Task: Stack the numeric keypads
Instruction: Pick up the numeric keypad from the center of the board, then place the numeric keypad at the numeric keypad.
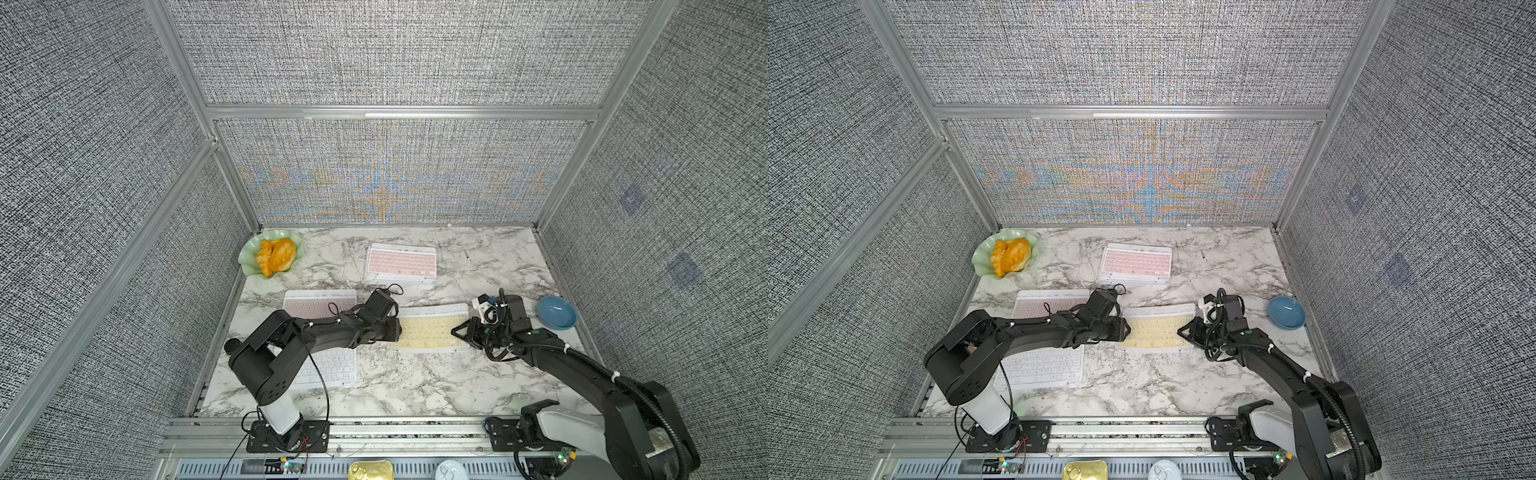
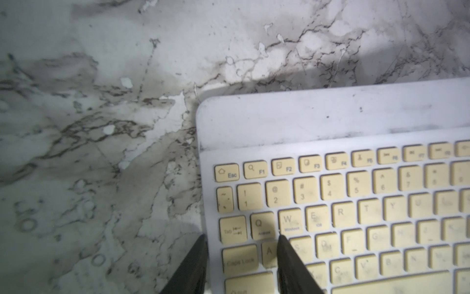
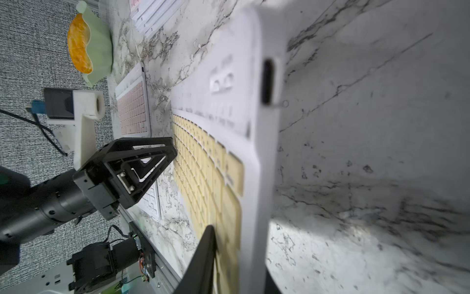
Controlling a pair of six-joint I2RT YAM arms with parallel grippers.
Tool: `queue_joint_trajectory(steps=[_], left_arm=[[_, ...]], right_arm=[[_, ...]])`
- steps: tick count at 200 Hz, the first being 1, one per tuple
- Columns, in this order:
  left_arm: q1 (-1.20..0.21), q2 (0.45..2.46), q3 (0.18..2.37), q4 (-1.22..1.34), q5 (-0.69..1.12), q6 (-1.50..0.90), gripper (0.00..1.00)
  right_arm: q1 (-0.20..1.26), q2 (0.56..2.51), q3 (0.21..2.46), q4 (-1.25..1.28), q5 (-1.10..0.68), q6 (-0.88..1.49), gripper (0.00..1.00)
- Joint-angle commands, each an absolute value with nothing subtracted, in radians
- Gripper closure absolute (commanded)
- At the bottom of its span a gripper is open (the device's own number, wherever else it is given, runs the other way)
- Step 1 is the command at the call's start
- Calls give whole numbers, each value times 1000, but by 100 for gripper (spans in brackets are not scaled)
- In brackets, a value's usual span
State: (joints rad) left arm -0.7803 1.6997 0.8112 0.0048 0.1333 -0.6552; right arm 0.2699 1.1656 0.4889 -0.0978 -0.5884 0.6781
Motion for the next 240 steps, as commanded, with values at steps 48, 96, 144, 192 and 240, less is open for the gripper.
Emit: queue_joint_trajectory(steps=[48,96,144,192,240], left_arm=[[-781,1613,844,-49,77,-683,55],[-774,1504,921,-221,-80,-680,54],[-695,1380,907,-266,-69,-693,53],[-611,1233,808,-204,-114,-683,51],[-566,1201,783,-209,-124,-666,50]], right_arm=[[264,1128,544,-180,-564,663,100],[262,1110,654,-213,-592,665,100],[262,1194,795,-144,-671,689,100],[262,1368,934,69,-694,760,100],[262,1641,1161,191,-697,784,100]])
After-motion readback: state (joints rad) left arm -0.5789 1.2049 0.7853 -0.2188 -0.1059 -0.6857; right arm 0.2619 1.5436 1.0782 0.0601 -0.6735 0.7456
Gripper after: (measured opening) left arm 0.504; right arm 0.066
